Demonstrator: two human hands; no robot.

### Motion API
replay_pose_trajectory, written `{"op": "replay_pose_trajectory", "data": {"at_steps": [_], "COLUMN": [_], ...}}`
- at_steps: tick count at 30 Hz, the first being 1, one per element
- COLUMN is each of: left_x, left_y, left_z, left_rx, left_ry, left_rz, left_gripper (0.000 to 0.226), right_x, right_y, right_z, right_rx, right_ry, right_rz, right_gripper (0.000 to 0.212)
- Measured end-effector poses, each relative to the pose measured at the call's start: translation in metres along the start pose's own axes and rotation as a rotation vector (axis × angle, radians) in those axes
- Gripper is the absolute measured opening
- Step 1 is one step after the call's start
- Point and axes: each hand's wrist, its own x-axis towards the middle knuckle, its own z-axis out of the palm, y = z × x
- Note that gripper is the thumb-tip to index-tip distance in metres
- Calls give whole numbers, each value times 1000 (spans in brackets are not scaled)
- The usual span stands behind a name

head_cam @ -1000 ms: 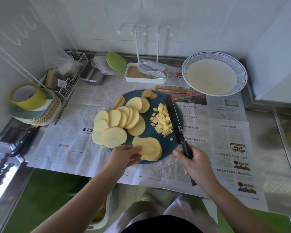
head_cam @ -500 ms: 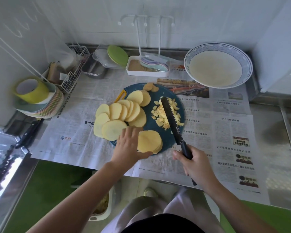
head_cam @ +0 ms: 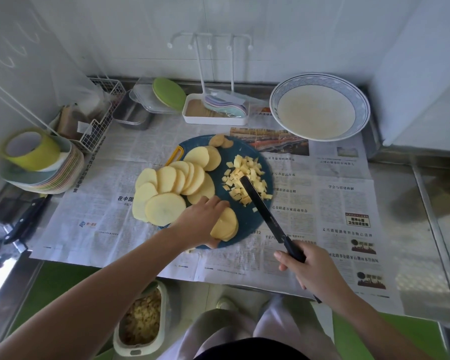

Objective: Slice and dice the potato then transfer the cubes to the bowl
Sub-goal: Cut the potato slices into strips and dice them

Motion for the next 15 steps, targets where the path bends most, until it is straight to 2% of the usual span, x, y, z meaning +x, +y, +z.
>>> {"op": "replay_pose_trajectory", "data": {"at_steps": [8,15], "left_x": [2,-17], "left_y": [3,5], "left_z": [-4,14], "left_rx": [-28,-113], "left_ry": [-11,63], "left_rz": [-90,-399], "left_gripper": [95,85], "right_x": [4,5], "right_y": [-4,-7], "right_z": [-4,0], "right_rx": [24,42], "right_ry": [-8,-1], "right_rz": [15,-6], "right_gripper": [26,26]}}
